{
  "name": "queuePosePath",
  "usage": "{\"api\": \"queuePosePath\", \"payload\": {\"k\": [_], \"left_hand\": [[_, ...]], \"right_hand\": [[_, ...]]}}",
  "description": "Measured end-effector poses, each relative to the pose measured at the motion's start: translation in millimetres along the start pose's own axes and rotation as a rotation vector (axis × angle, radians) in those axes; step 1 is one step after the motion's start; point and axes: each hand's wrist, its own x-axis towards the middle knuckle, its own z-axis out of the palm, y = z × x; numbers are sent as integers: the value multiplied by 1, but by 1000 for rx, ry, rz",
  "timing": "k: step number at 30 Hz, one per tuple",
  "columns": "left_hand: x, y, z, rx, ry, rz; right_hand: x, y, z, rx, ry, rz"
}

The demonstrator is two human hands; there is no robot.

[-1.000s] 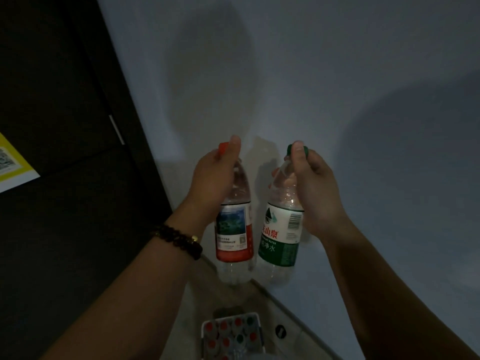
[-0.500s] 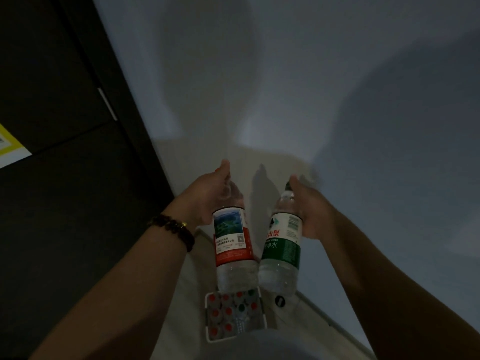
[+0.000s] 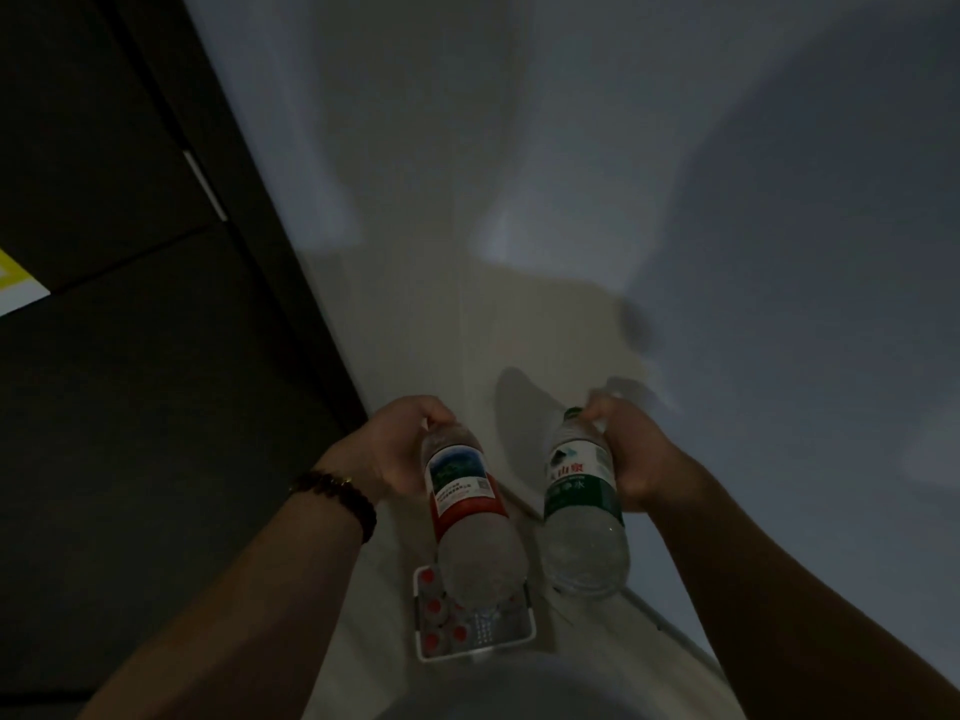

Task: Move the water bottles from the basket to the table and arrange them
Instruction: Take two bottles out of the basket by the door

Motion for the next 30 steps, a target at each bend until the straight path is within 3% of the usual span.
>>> {"api": "queuePosePath", "payload": {"k": [5,8,15,21,25,30], "left_hand": [[3,-11,0,-34,-46,5],[6,-14,3,-203,4,53],[-3,-20,8,-297,-119,83],[-3,-15,21,-184,-100,100],[-17,-7,40,81,58,116],[-18,-5,60,199,142,414]], "right_hand": [[9,14,4,44,-78,-66],[15,20,3,99,-82,-151],[8,15,5,53,-94,-72],[0,9,7,-58,-97,-107],[-2,3,4,-116,-10,-263],[-22,-6,-3,-239,-75,-586]]}}
